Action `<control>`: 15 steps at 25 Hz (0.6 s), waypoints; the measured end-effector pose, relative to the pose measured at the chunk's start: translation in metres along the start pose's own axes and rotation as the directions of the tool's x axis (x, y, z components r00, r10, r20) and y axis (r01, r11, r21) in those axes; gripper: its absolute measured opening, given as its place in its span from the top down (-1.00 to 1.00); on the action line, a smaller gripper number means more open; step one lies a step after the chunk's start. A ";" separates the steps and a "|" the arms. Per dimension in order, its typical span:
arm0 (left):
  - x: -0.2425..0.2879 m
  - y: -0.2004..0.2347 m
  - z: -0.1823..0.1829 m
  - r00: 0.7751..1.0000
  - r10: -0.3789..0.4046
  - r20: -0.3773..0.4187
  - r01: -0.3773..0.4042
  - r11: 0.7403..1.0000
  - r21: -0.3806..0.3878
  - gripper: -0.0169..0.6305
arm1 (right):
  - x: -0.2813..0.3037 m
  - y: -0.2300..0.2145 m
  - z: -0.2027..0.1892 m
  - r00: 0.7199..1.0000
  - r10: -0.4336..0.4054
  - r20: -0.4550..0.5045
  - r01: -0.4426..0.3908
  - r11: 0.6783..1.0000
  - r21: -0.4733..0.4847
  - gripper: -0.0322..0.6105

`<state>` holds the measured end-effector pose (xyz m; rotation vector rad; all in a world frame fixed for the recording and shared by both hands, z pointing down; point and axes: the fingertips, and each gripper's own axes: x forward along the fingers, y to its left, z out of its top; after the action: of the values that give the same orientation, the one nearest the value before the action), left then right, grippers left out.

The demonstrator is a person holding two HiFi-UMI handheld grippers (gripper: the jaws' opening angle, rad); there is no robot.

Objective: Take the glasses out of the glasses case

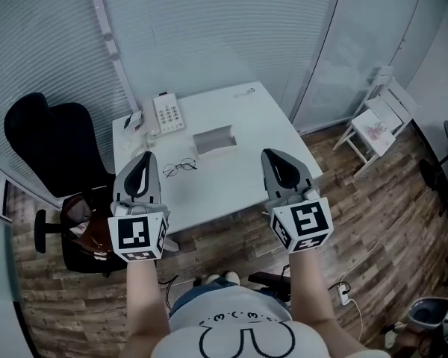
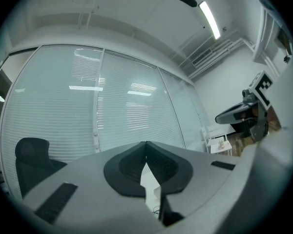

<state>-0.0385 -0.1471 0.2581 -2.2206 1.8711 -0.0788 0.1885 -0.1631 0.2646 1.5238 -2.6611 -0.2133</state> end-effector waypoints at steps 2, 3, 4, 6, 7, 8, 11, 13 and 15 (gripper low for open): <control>0.000 0.002 0.001 1.000 -0.007 0.002 0.007 1.000 0.002 0.90 | 0.000 0.001 0.006 1.000 -0.005 0.009 0.005 1.000 -0.003 0.88; -0.001 0.003 0.002 1.000 -0.008 0.004 0.008 1.000 0.002 0.90 | 0.000 0.002 0.009 1.000 -0.005 0.013 0.006 1.000 -0.007 0.88; -0.002 0.004 0.003 1.000 -0.008 0.006 0.008 1.000 0.002 0.90 | -0.001 0.002 0.011 1.000 -0.005 0.016 0.005 1.000 -0.011 0.88; -0.003 0.009 0.005 1.000 -0.006 0.011 0.006 1.000 0.003 0.90 | -0.001 0.002 0.016 1.000 -0.006 0.022 0.007 1.000 -0.014 0.88; -0.003 0.011 0.005 1.000 -0.004 0.013 0.004 1.000 0.003 0.90 | -0.001 0.002 0.018 1.000 -0.008 0.024 0.009 1.000 -0.014 0.88; -0.003 0.013 0.006 1.000 -0.002 0.015 0.002 1.000 0.003 0.90 | 0.000 0.002 0.019 1.000 -0.011 0.027 0.011 1.000 -0.015 0.88; -0.005 0.016 0.007 1.000 0.001 0.021 -0.001 1.000 0.004 0.90 | -0.001 0.002 0.021 0.999 -0.016 0.031 0.017 1.000 -0.021 0.88; -0.005 0.017 0.008 1.000 0.004 0.024 -0.004 1.000 0.005 0.90 | 0.000 0.004 0.023 0.999 -0.016 0.032 0.017 0.999 -0.029 0.88; -0.005 0.017 0.009 1.000 0.004 0.026 -0.004 1.000 0.004 0.90 | 0.000 0.005 0.024 0.999 -0.017 0.032 0.018 0.999 -0.037 0.88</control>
<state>-0.0543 -0.1438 0.2457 -2.2050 1.8599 -0.0524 0.1811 -0.1585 0.2415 1.5467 -2.6527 -0.2893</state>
